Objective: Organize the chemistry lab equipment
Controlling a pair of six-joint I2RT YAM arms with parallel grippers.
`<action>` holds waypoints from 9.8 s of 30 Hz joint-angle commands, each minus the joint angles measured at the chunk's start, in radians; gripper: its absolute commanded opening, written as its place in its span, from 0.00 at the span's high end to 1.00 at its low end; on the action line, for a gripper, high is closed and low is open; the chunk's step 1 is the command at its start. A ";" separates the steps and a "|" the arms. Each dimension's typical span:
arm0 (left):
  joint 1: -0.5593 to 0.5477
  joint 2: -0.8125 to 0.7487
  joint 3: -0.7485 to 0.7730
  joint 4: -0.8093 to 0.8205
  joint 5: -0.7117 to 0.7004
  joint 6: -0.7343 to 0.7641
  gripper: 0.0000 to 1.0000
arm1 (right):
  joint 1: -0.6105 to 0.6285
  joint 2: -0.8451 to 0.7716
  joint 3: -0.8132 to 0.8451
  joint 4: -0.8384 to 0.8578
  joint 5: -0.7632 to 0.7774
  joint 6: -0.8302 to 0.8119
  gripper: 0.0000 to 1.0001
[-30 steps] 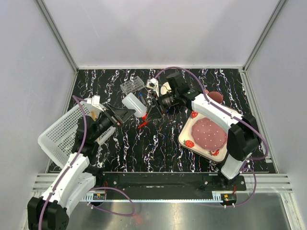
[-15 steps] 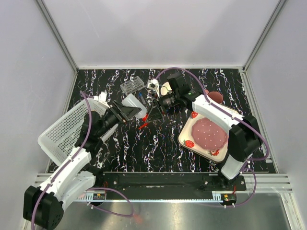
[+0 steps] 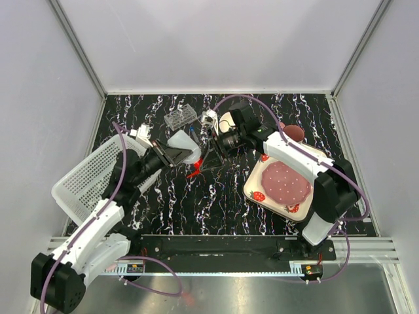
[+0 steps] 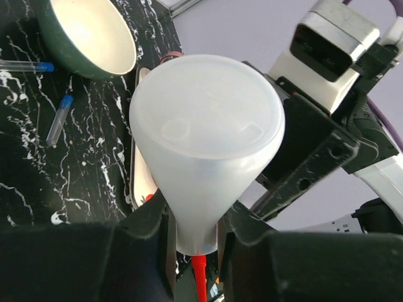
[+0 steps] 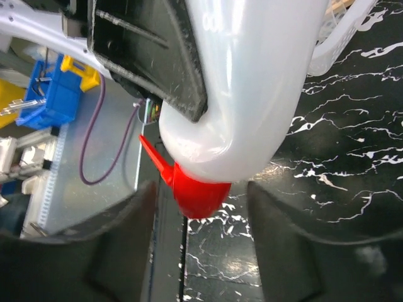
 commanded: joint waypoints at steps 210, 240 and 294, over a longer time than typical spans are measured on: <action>-0.485 0.343 -0.037 0.424 -0.534 -0.011 0.95 | -0.175 -0.096 -0.547 0.902 -0.060 0.824 0.87; -0.106 0.232 0.290 -0.450 0.175 0.191 0.18 | -0.026 -0.201 -0.467 0.385 -0.056 0.139 0.92; 0.128 0.525 0.749 -0.877 -0.228 0.625 0.92 | -0.075 -0.182 -0.283 -0.152 0.009 -0.372 0.09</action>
